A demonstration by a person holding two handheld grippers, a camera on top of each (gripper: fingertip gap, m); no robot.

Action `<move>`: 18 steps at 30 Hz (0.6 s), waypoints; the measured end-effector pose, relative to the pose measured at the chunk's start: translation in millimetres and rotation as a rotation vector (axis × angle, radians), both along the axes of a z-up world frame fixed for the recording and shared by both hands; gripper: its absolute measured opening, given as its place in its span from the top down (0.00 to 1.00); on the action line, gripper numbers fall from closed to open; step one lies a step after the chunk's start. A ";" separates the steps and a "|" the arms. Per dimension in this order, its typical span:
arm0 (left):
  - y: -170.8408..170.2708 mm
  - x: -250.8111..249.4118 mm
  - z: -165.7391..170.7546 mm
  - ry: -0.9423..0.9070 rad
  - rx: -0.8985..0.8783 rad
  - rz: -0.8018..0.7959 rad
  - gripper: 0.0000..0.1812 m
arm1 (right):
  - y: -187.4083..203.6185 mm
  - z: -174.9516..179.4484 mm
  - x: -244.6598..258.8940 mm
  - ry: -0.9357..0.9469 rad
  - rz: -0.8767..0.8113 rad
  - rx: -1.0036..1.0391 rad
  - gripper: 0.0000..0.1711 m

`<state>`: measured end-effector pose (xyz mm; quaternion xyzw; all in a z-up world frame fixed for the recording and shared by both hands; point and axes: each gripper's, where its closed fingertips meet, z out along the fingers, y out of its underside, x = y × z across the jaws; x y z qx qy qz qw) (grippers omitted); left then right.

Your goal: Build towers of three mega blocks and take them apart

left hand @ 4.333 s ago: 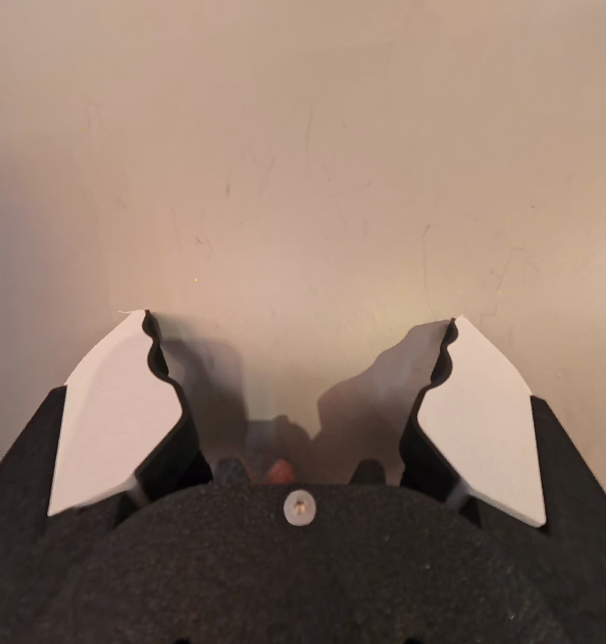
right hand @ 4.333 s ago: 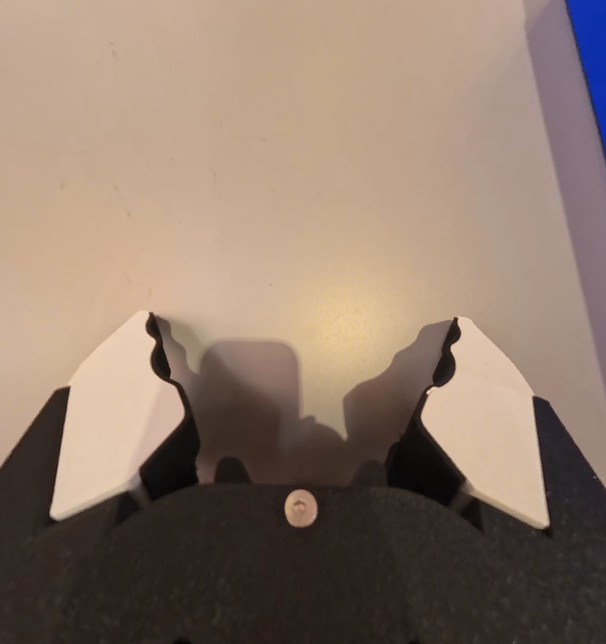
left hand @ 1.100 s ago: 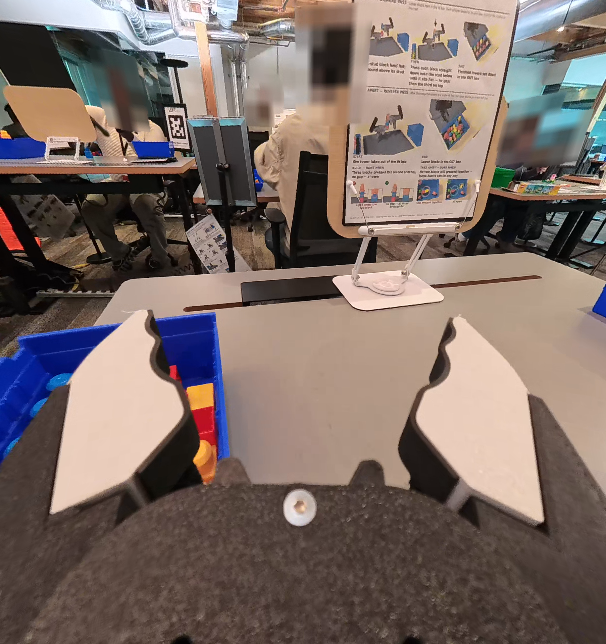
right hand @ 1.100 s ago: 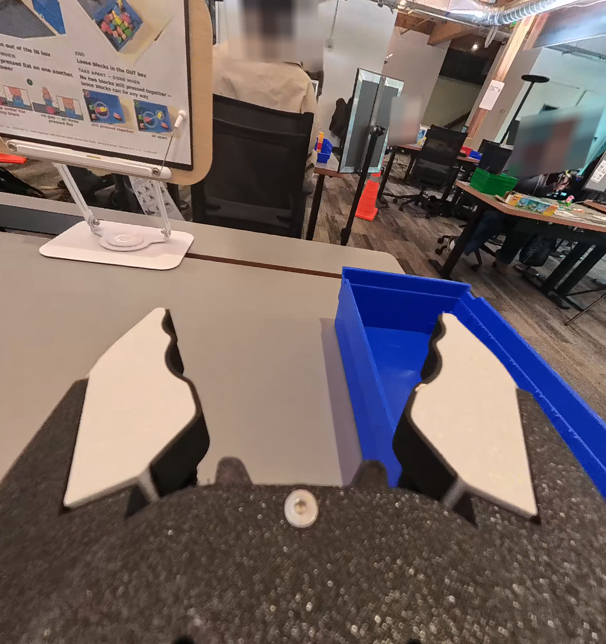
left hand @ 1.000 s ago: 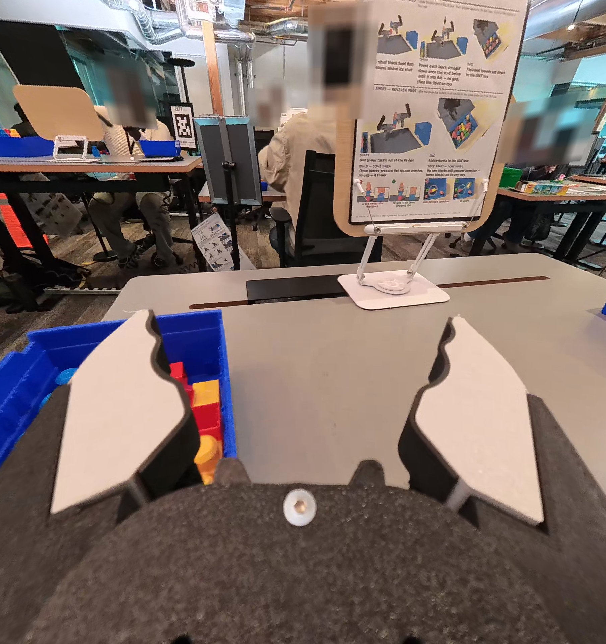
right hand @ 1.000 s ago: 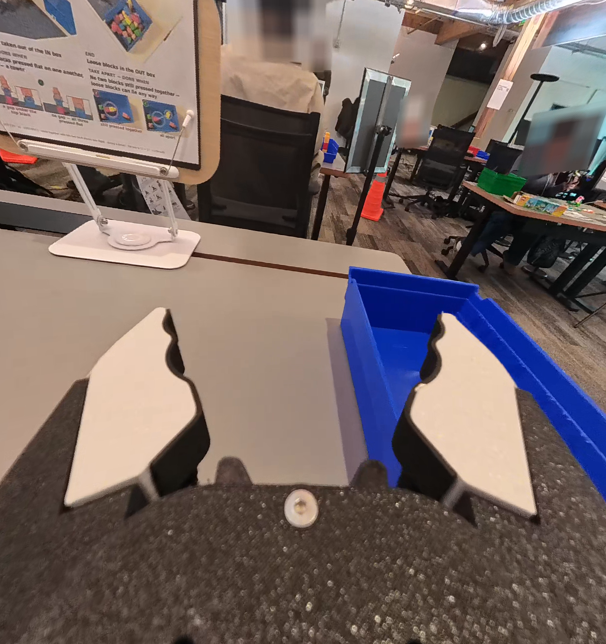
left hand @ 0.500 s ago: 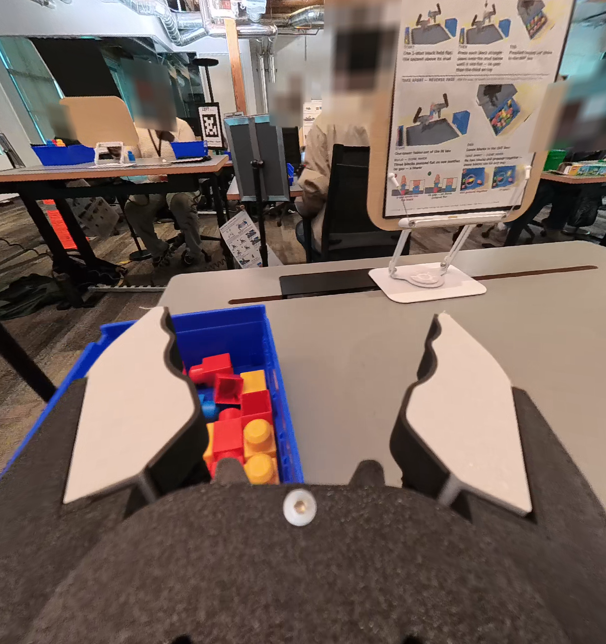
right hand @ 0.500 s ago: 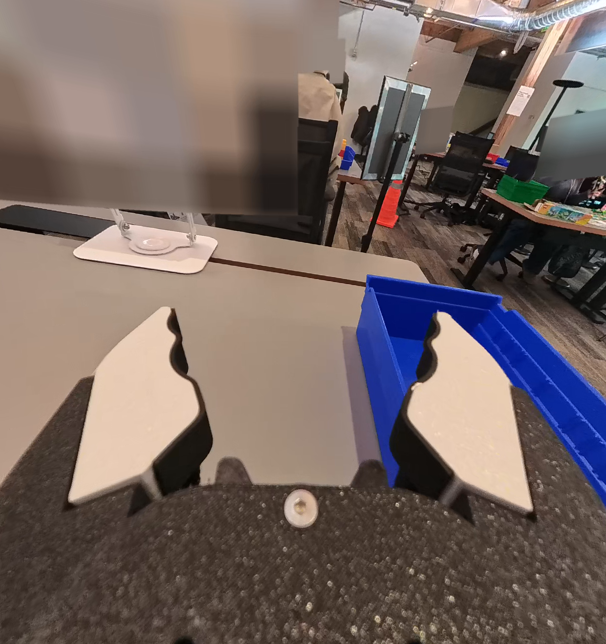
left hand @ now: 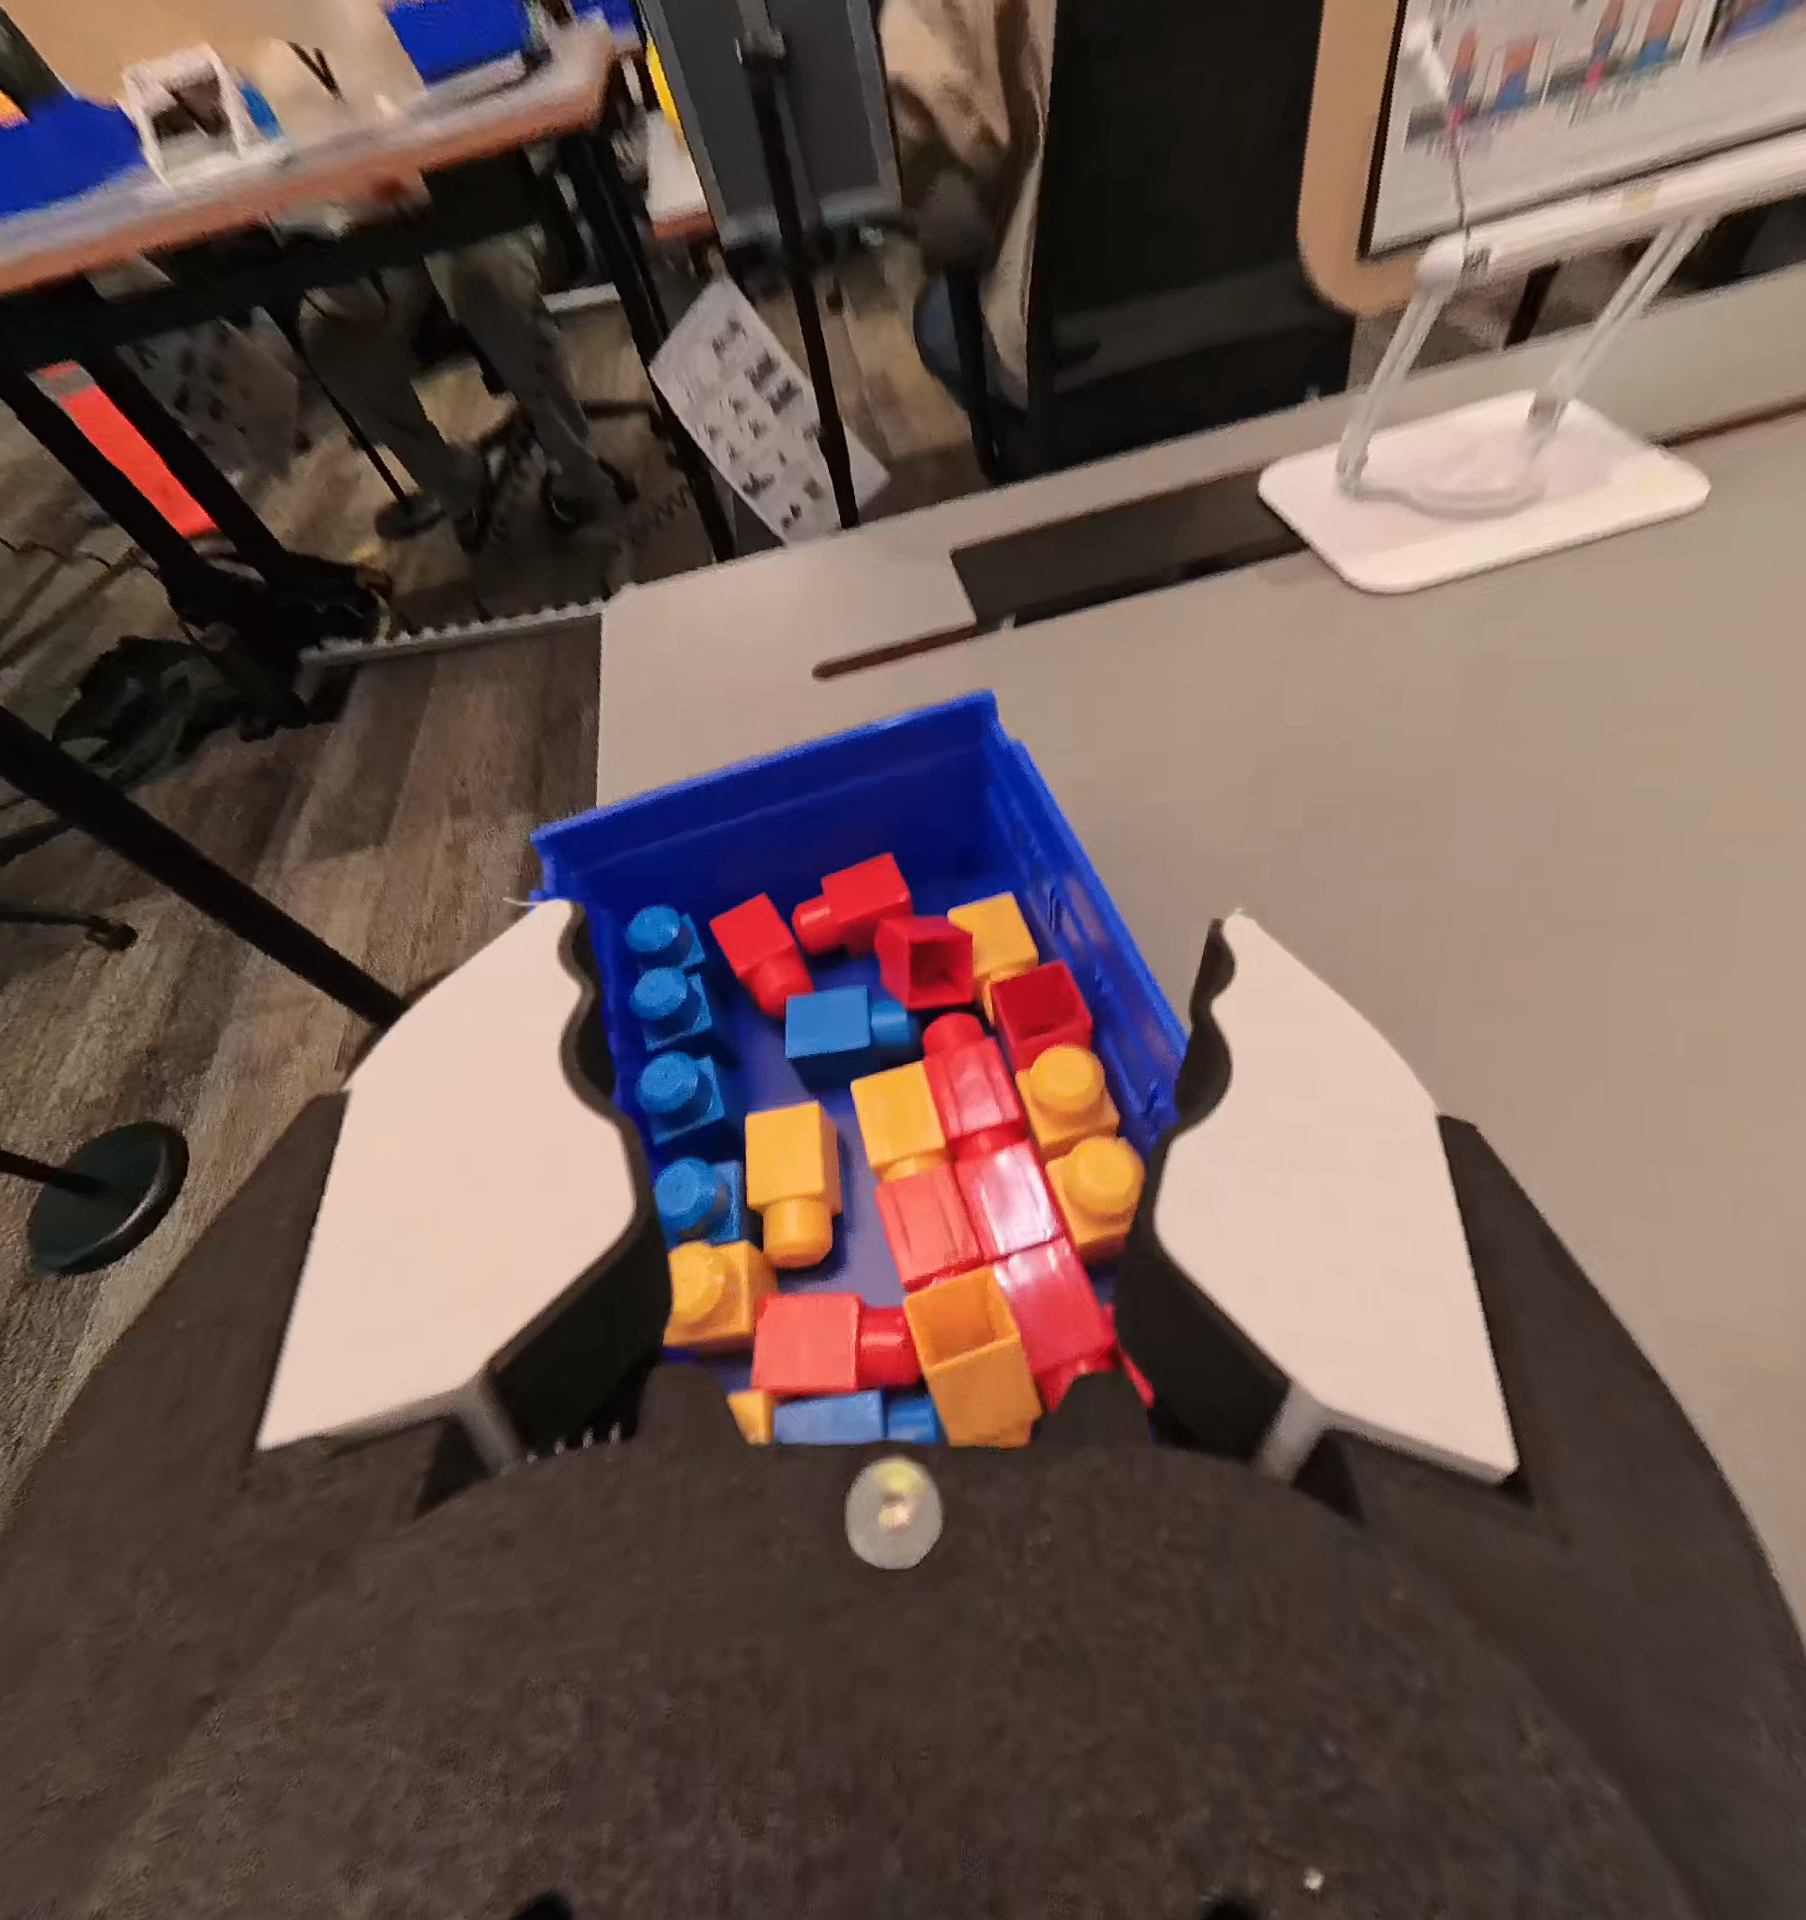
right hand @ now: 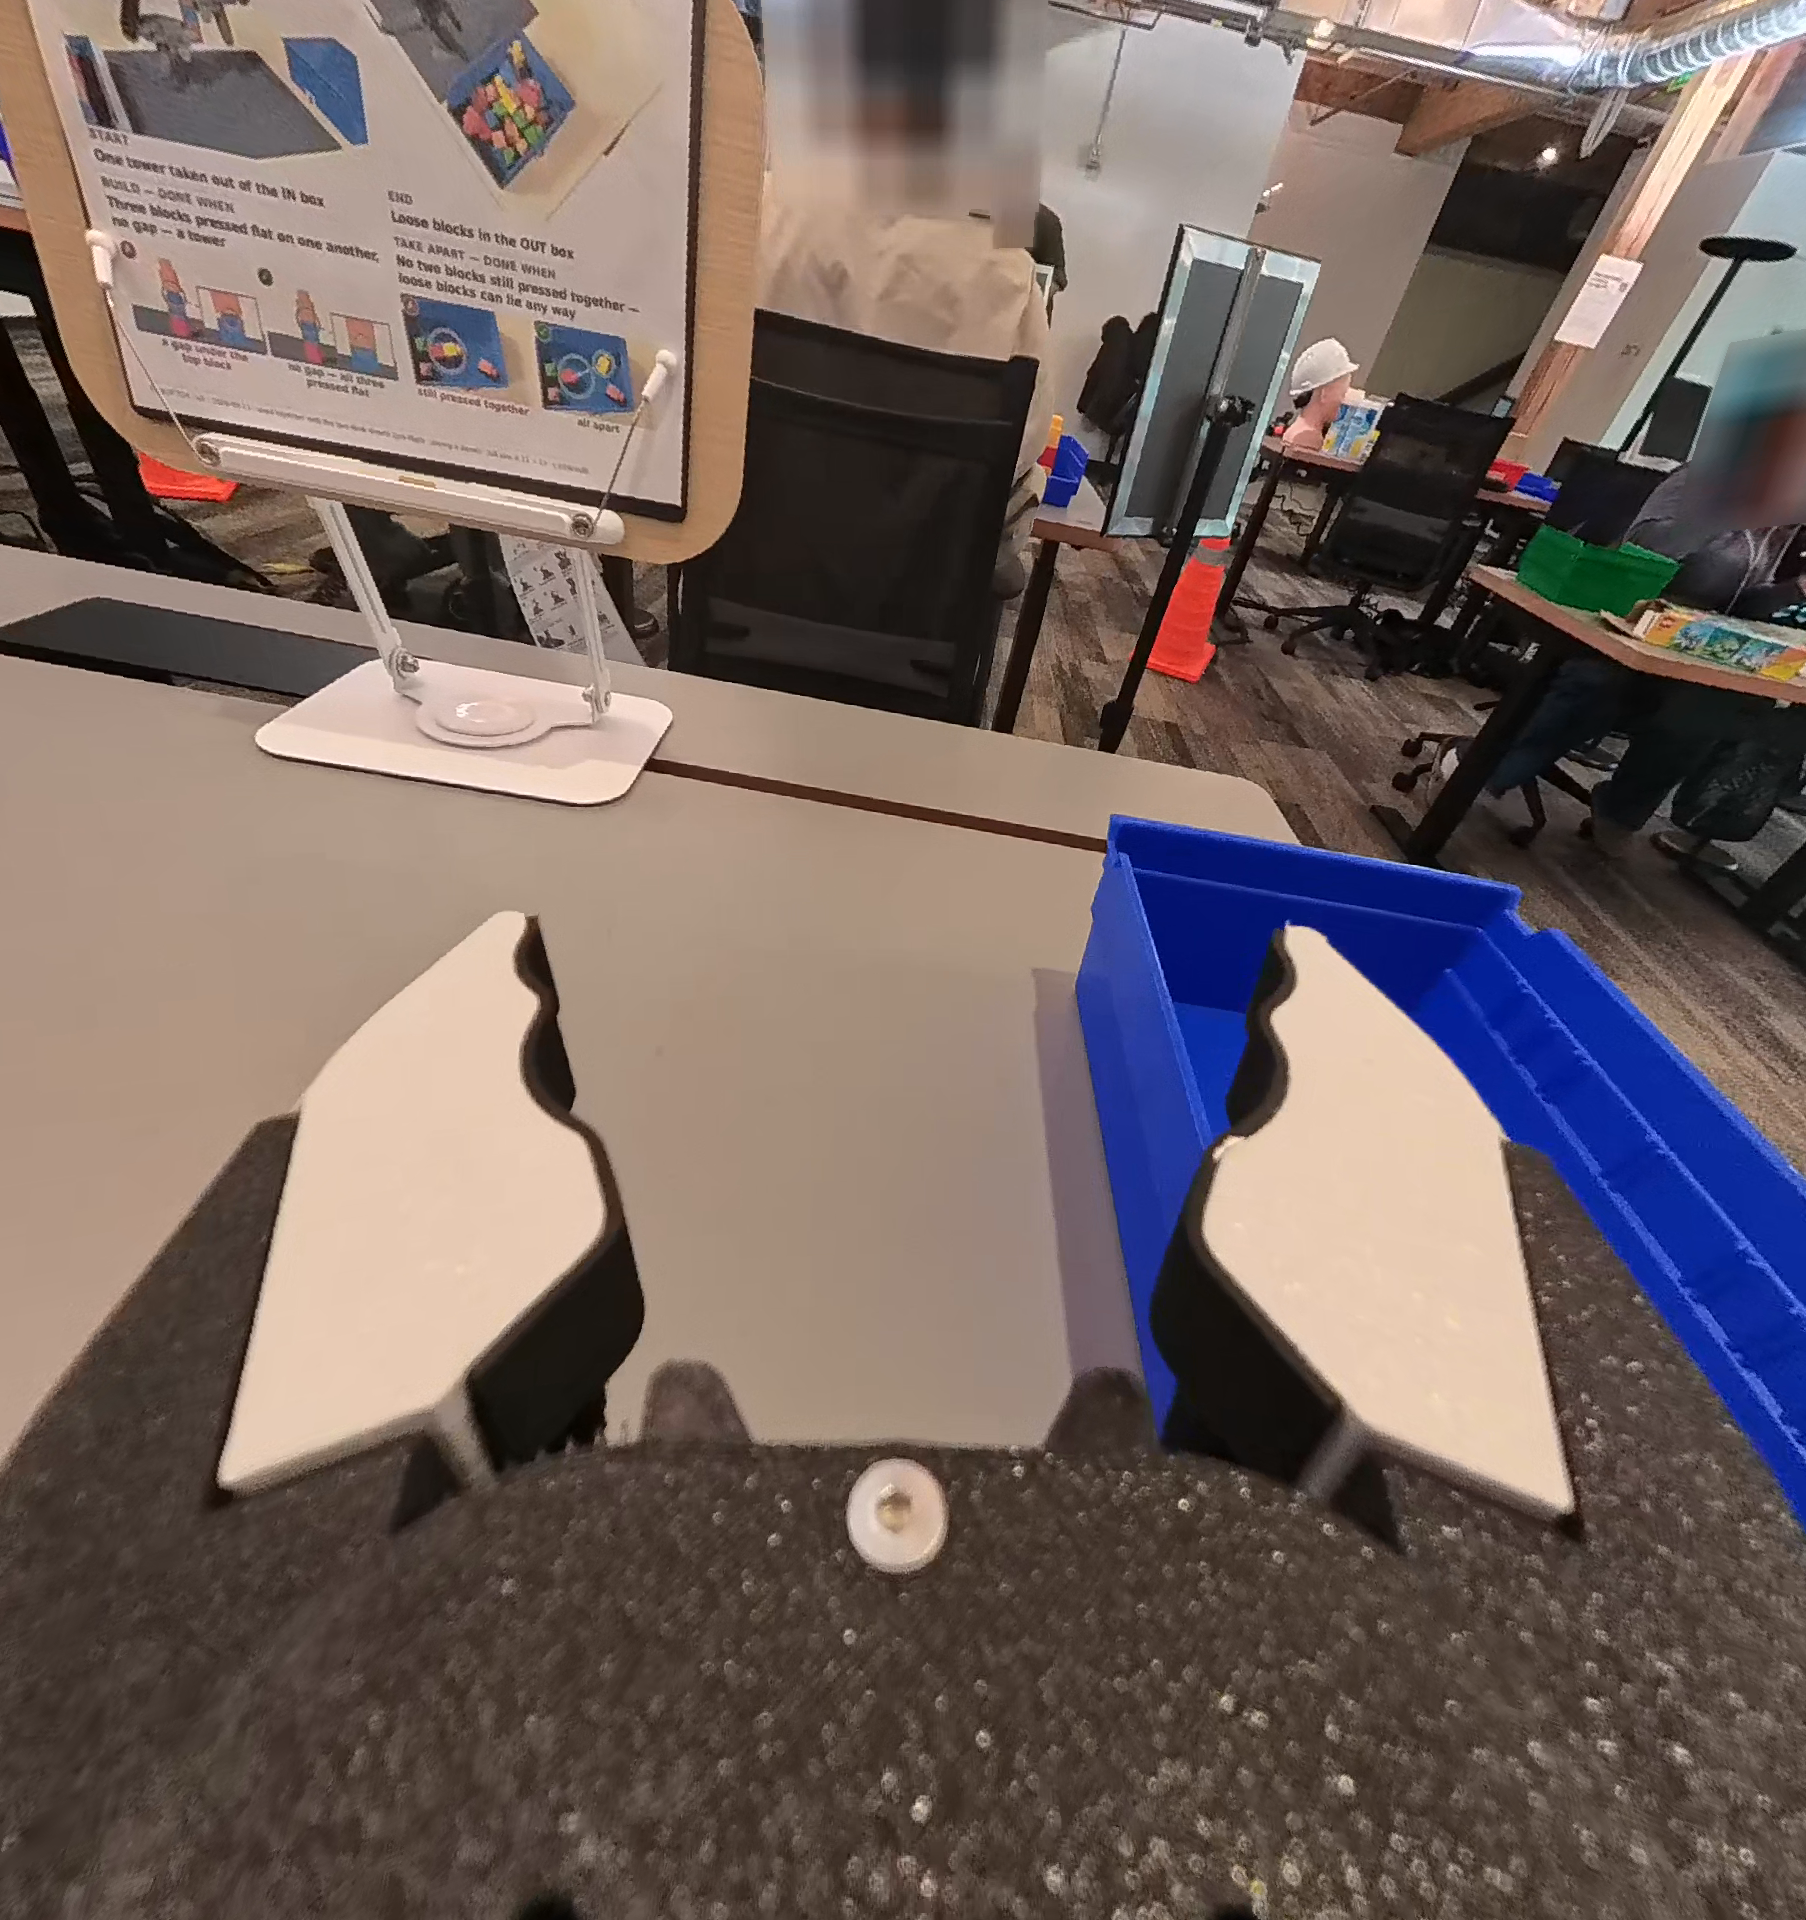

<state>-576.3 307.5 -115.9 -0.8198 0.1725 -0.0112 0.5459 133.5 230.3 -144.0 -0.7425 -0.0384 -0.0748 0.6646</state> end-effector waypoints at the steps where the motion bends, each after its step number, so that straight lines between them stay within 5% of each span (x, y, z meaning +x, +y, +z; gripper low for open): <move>1: 0.3 -3.1 -6.4 0.010 -0.040 -0.002 0.41 | -0.5 -0.1 0.4 0.001 0.000 -0.002 0.28; 14: -18.1 -42.0 -56.9 0.018 -0.251 0.068 0.43 | 0.2 2.6 -4.9 0.004 0.025 0.004 0.29; 18: -13.9 -44.4 -65.7 0.039 -0.303 0.029 0.52 | -0.7 5.3 -5.1 0.003 0.028 0.009 0.29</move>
